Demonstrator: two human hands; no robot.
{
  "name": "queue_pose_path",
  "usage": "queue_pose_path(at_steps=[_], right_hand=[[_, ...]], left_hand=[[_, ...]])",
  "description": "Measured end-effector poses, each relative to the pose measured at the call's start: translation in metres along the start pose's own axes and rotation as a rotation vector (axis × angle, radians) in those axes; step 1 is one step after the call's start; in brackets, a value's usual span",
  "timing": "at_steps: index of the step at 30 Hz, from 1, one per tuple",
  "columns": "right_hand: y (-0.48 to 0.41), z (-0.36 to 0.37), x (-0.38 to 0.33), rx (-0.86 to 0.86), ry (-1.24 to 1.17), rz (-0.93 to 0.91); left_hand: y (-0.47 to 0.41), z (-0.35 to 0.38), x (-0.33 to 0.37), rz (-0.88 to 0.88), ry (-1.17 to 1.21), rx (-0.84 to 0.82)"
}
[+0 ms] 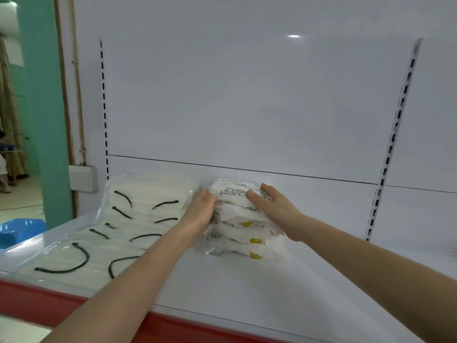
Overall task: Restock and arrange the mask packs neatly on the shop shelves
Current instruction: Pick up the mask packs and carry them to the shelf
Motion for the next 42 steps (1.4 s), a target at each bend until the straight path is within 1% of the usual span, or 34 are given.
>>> queue_pose_path(at_steps=[4, 6, 10, 13, 16, 19, 23, 27, 30, 34, 38, 42], right_hand=[[-0.002, 0.002, 0.000, -0.001, 0.069, -0.016], [-0.002, -0.001, -0.003, 0.002, 0.091, -0.033], [-0.001, -0.009, -0.007, 0.028, 0.123, -0.091], [0.001, -0.014, -0.010, 0.076, 0.145, -0.122], [0.008, -0.021, -0.013, 0.131, 0.172, -0.141], [0.020, -0.031, -0.017, 0.211, 0.188, -0.160], [0.052, -0.048, -0.014, 0.295, 0.188, -0.144], [0.099, -0.080, -0.003, 0.340, 0.252, -0.100], [0.142, -0.126, 0.009, 0.448, 0.330, -0.046], [0.166, -0.150, 0.022, 0.434, 0.382, 0.008], [0.222, -0.210, 0.030, 0.528, 0.461, 0.052], [0.277, -0.282, 0.049, 0.549, 0.577, 0.115]], left_hand=[[-0.004, -0.004, -0.008, -0.030, -0.013, -0.015], [-0.001, -0.007, -0.006, -0.011, -0.043, 0.011], [0.019, -0.013, 0.011, 0.174, -0.099, 0.162], [0.040, -0.012, 0.025, 0.347, -0.230, 0.277], [0.057, -0.007, 0.031, 0.520, -0.337, 0.317], [0.073, 0.006, 0.032, 0.589, -0.373, 0.248], [0.100, 0.037, 0.033, 0.615, -0.302, 0.093], [0.128, 0.084, 0.033, 0.708, -0.288, -0.095], [0.156, 0.130, 0.037, 0.770, -0.311, -0.261], [0.169, 0.158, 0.041, 0.758, -0.318, -0.341], [0.207, 0.225, 0.052, 0.772, -0.323, -0.482], [0.246, 0.295, 0.063, 0.793, -0.317, -0.561]])
Point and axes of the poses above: each hand's wrist, its own y-axis away from the middle knuckle, its own z-axis out of the palm, x = y × z, the point moved 3 cm from there along -y, towards the middle knuckle, and after that the axes turned 13 degrees about -z, right-handed, at the moved point
